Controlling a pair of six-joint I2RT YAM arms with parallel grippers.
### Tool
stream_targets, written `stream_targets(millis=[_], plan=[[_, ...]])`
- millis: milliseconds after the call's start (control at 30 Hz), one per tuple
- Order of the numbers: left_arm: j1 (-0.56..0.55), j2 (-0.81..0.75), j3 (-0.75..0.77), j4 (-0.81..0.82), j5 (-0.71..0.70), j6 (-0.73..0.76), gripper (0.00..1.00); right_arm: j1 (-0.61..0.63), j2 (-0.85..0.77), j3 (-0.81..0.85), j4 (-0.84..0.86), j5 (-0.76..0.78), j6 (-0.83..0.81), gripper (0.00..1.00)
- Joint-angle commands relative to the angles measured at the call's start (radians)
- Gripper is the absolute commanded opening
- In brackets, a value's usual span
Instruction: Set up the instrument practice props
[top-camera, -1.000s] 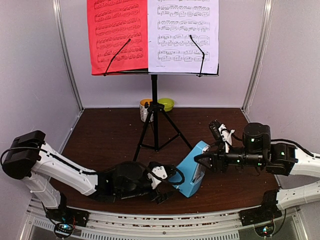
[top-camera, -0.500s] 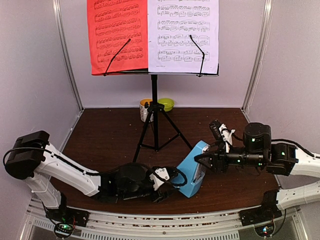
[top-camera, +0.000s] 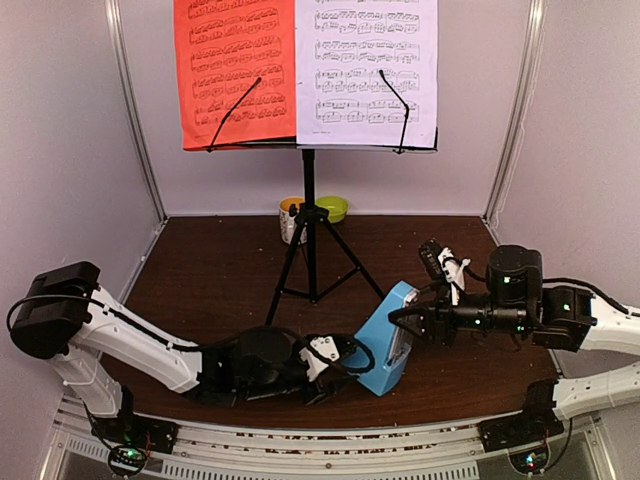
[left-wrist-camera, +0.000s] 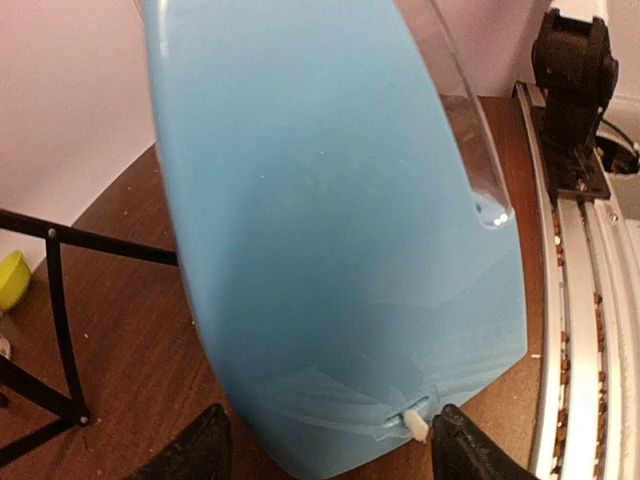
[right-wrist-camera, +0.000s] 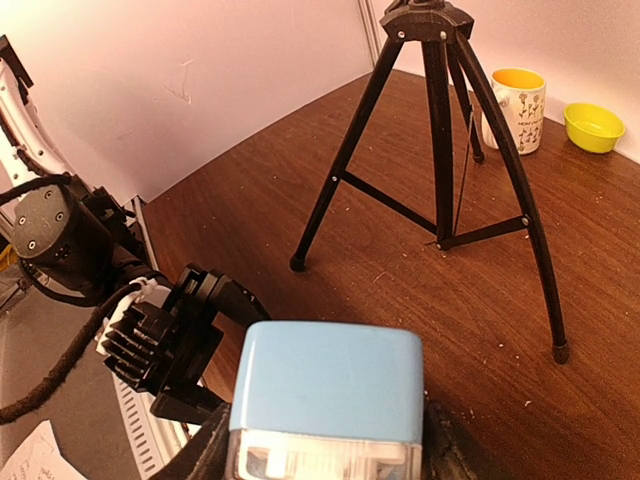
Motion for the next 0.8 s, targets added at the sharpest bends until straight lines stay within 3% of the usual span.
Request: stream_targets(millis=[0,100,167,467,767], plan=[[0.005,-0.011,-0.013,0.085,0.004,0.007,0.77,0.007,-0.034,0.046,0.132,-0.010,0.018,0.12],[0.003,-0.061,-0.065,0.140,0.013,0.007,0.92,0.008,-0.034,0.036,0.135,0.017,0.017,0.12],[0.003,-0.104,-0.106,0.167,0.003,0.009,0.97,0.006,-0.031,0.028,0.137,0.042,0.015,0.12],[0.029,-0.251,-0.244,0.200,-0.126,-0.029,0.98,0.018,0.018,-0.027,0.239,0.176,0.054,0.12],[0.066,-0.276,-0.255,0.196,-0.213,-0.102,0.98,0.154,0.224,0.019,0.288,0.602,0.109,0.16]])
